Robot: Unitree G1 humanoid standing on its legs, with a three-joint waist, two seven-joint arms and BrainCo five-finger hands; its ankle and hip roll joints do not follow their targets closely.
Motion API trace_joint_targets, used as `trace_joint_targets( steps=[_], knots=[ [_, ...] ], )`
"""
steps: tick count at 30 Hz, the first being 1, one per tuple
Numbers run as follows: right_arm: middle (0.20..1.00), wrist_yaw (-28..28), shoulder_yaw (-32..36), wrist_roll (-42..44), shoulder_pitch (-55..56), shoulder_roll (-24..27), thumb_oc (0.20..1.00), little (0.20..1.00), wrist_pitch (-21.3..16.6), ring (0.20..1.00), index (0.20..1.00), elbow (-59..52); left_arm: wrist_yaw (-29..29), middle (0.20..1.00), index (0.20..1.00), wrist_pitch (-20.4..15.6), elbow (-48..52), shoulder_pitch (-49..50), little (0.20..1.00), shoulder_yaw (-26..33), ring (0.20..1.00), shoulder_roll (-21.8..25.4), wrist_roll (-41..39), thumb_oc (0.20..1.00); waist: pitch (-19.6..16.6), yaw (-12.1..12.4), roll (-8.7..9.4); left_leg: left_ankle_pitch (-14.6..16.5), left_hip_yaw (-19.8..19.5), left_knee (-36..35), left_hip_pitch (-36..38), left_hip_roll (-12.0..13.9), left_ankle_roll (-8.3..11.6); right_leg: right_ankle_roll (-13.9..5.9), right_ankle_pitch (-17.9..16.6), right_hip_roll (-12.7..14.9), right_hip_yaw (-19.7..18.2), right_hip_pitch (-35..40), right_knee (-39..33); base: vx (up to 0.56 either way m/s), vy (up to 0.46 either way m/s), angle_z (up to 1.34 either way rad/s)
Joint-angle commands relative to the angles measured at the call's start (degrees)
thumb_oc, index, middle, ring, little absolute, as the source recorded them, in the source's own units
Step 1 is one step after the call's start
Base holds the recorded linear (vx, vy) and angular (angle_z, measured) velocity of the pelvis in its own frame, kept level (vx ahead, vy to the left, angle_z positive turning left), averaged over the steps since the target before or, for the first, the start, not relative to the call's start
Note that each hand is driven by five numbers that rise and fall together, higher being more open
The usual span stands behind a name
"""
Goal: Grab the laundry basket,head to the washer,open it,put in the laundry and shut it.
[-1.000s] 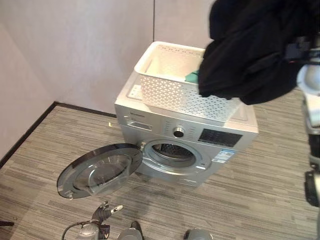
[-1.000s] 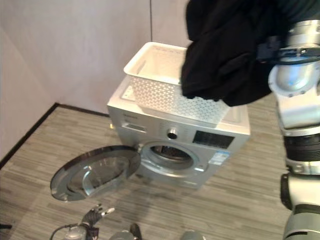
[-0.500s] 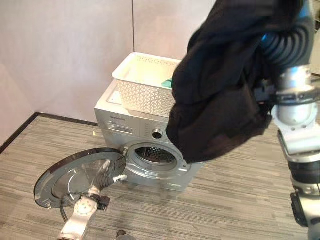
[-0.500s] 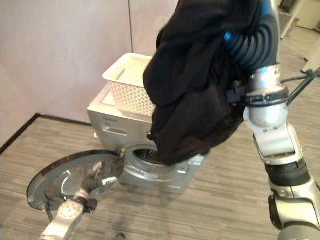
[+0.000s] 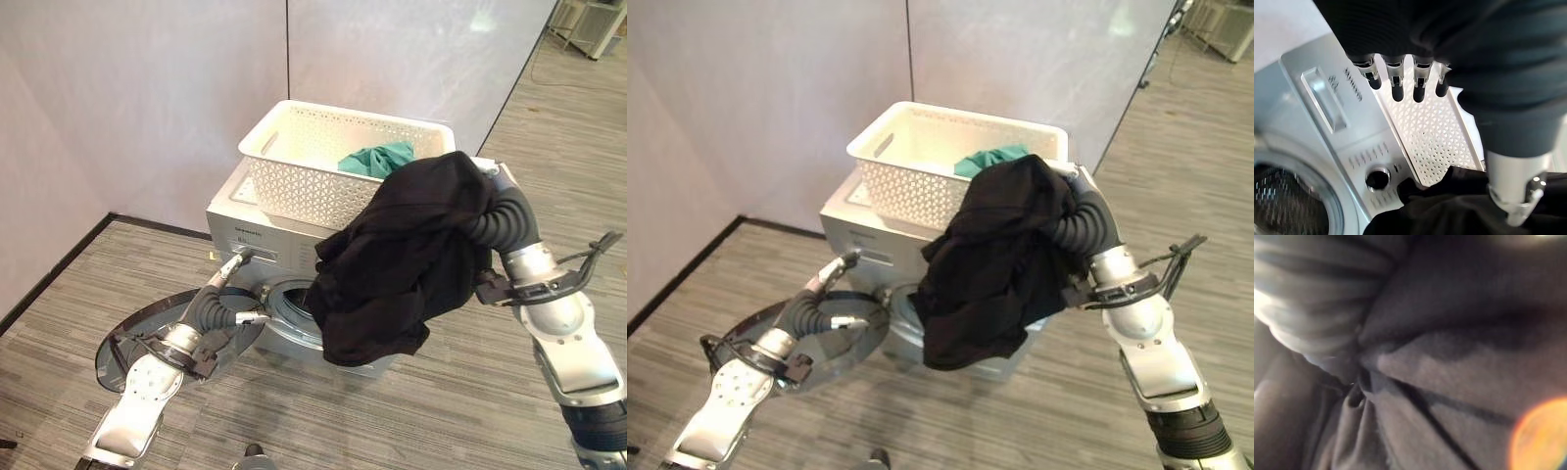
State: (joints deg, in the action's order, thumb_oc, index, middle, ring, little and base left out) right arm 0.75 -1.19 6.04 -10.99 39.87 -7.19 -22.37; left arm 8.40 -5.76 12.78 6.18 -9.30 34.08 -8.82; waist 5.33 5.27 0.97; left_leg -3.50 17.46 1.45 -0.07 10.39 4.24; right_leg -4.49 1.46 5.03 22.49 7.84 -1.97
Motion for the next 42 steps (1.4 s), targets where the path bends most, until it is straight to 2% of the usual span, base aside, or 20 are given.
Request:
trace_joint_targets(
  steps=[1,3,4,6,10,11,15,19,27,33,35,36,37,40,42],
  knots=[
    [0.200,1.01,2.27,1.35,-6.15,1.71,0.200,0.200,-0.76,0.200,0.200,-2.94,2.75,1.000,1.000,0.52,3.58,-4.87,1.000,-3.44,1.000,3.05,-2.55,1.000,0.52,-1.26,2.18,-2.93,-3.65,1.01,-6.54,1.24,1.07,-0.08,5.12,0.12,-0.51,2.40,0.81,-0.01,0.006,0.08],
    [0.200,1.61,1.53,0.66,-7.07,1.33,0.200,0.200,-0.35,0.200,0.200,-2.52,3.16,1.000,1.000,1.48,2.94,-6.82,1.000,-6.24,1.000,1.70,-5.42,1.000,0.87,-1.61,1.99,-3.10,-3.51,0.64,-6.34,1.25,1.10,-0.06,5.06,0.13,-0.53,2.36,0.81,-0.01,0.005,0.02],
    [0.200,2.41,0.15,0.19,-8.13,0.79,0.200,0.200,0.20,0.200,0.200,-1.98,3.51,1.000,1.000,2.97,1.67,-9.41,1.000,-9.71,1.000,-0.05,-9.20,1.000,1.08,-2.17,1.97,-3.34,-3.38,0.14,-6.12,1.27,1.07,-0.13,4.86,0.12,-0.70,2.17,0.74,0.00,0.000,0.00],
    [0.200,2.82,-0.65,-0.13,-8.67,0.20,0.200,0.200,0.37,0.200,0.200,-1.60,3.19,1.000,1.000,3.22,0.77,-11.34,1.000,-11.74,1.000,-1.08,-10.13,1.000,1.16,-2.41,1.95,-3.48,-3.24,-0.20,-5.96,1.28,1.04,-0.21,4.69,0.12,-0.79,2.09,0.63,0.00,0.000,0.00],
    [0.200,3.51,-4.86,-0.80,-10.46,-1.71,0.200,0.200,1.21,0.200,0.200,-0.73,2.54,1.000,1.000,5.28,-6.79,-20.89,1.000,-22.23,1.000,-7.42,-16.39,1.000,1.73,-3.82,1.87,-4.04,-2.75,-1.44,-5.63,1.40,0.93,-0.35,4.27,0.02,-1.40,1.49,0.46,-0.01,0.001,0.00],
    [0.200,3.53,-4.78,-0.81,-10.49,-1.64,0.200,0.200,1.20,0.200,0.200,-0.70,2.53,1.000,1.000,5.16,-7.04,-21.13,1.000,-22.35,1.000,-7.55,-16.41,1.000,1.79,-3.75,1.82,-4.06,-2.76,-1.47,-5.63,1.40,0.93,-0.34,4.27,0.01,-1.39,1.48,0.46,-0.03,-0.001,-0.04],
    [0.200,4.03,-7.72,-1.50,-11.61,-2.72,0.200,0.200,1.66,0.200,0.200,0.77,3.02,1.000,1.000,6.67,-11.14,-27.04,1.000,-29.39,1.000,-11.43,-20.05,1.000,2.62,-4.50,1.60,-4.53,-2.73,-1.99,-5.78,1.45,0.98,-0.32,4.06,-0.07,-1.32,1.26,0.24,-0.03,-0.002,-0.03],
    [0.200,4.10,-8.51,-1.76,-11.16,-3.41,0.200,0.200,2.06,0.200,0.200,1.38,4.36,1.000,1.000,7.89,-13.10,-28.77,1.000,-32.81,1.000,-12.29,-20.61,1.000,3.29,-4.78,1.33,-4.76,-2.74,-2.38,-5.90,1.24,0.92,-0.42,3.91,-0.16,-1.02,1.09,0.06,0.00,0.000,0.00],
    [0.200,3.58,-9.12,-1.73,-10.30,-4.11,0.200,0.200,2.40,0.200,0.200,1.36,5.28,1.000,1.000,8.68,-13.67,-29.58,1.000,-34.72,1.000,-12.41,-21.88,1.000,3.90,-4.90,1.20,-4.81,-2.56,-2.61,-6.09,1.08,0.79,-0.66,3.53,0.14,-1.09,0.63,-0.13,0.00,0.000,0.00],
    [0.200,3.57,-9.24,-1.61,-9.86,-4.42,0.200,0.200,1.67,0.200,0.200,2.06,4.69,1.000,1.000,6.13,-12.78,-30.41,1.000,-33.70,1.000,-12.04,-22.73,1.000,3.71,-4.86,1.48,-4.63,-2.23,-2.55,-6.07,0.92,0.78,-0.68,3.40,0.37,-0.96,0.61,-0.21,0.00,0.000,0.00],
    [0.200,2.81,-8.96,-1.26,-8.75,-4.03,0.200,0.200,1.42,0.200,0.200,1.82,5.23,1.000,1.000,5.30,-11.09,-29.19,1.000,-32.29,1.000,-10.44,-22.98,1.000,3.58,-4.69,1.57,-4.57,-2.14,-2.59,-6.05,0.86,0.78,-0.74,3.31,0.45,-0.81,0.67,-0.23,0.00,0.000,0.00],
    [0.200,2.16,-8.39,-0.99,-7.78,-3.18,0.200,0.200,1.06,0.200,0.200,1.38,5.98,1.000,1.000,4.18,-8.72,-27.58,1.000,-30.70,1.000,-7.87,-22.75,1.000,3.49,-4.33,1.57,-4.57,-2.08,-2.47,-6.12,0.87,0.83,-0.74,3.27,0.50,-0.52,0.77,-0.31,0.00,0.000,0.00],
    [0.200,2.13,-8.41,-0.97,-7.72,-3.23,0.200,0.200,1.06,0.200,0.200,1.34,5.99,1.000,1.000,4.25,-8.53,-27.41,1.000,-30.64,1.000,-7.73,-22.77,1.000,3.44,-4.37,1.62,-4.57,-2.08,-2.47,-6.12,0.87,0.84,-0.74,3.27,0.50,-0.53,0.78,-0.33,0.00,0.000,0.00],
    [0.200,0.88,-7.54,0.08,-6.34,-2.04,0.200,0.200,0.06,0.200,0.200,0.67,7.97,1.000,1.000,2.50,-4.71,-23.72,1.000,-28.37,1.000,-2.92,-21.41,1.000,3.23,-3.61,1.79,-4.46,-2.09,-2.47,-6.04,0.80,0.92,-0.85,3.11,0.57,-0.20,1.10,-0.66,0.00,0.000,0.00],
    [0.200,0.76,-7.50,0.23,-6.13,-1.93,0.200,0.200,-0.09,0.200,0.200,0.46,8.17,1.000,1.000,2.27,-4.17,-23.16,1.000,-28.17,1.000,-2.43,-21.17,1.000,3.18,-3.53,1.86,-4.45,-2.08,-2.50,-6.03,0.78,0.91,-0.88,3.08,0.58,-0.12,1.11,-0.69,0.01,0.001,0.09]
  ],
)
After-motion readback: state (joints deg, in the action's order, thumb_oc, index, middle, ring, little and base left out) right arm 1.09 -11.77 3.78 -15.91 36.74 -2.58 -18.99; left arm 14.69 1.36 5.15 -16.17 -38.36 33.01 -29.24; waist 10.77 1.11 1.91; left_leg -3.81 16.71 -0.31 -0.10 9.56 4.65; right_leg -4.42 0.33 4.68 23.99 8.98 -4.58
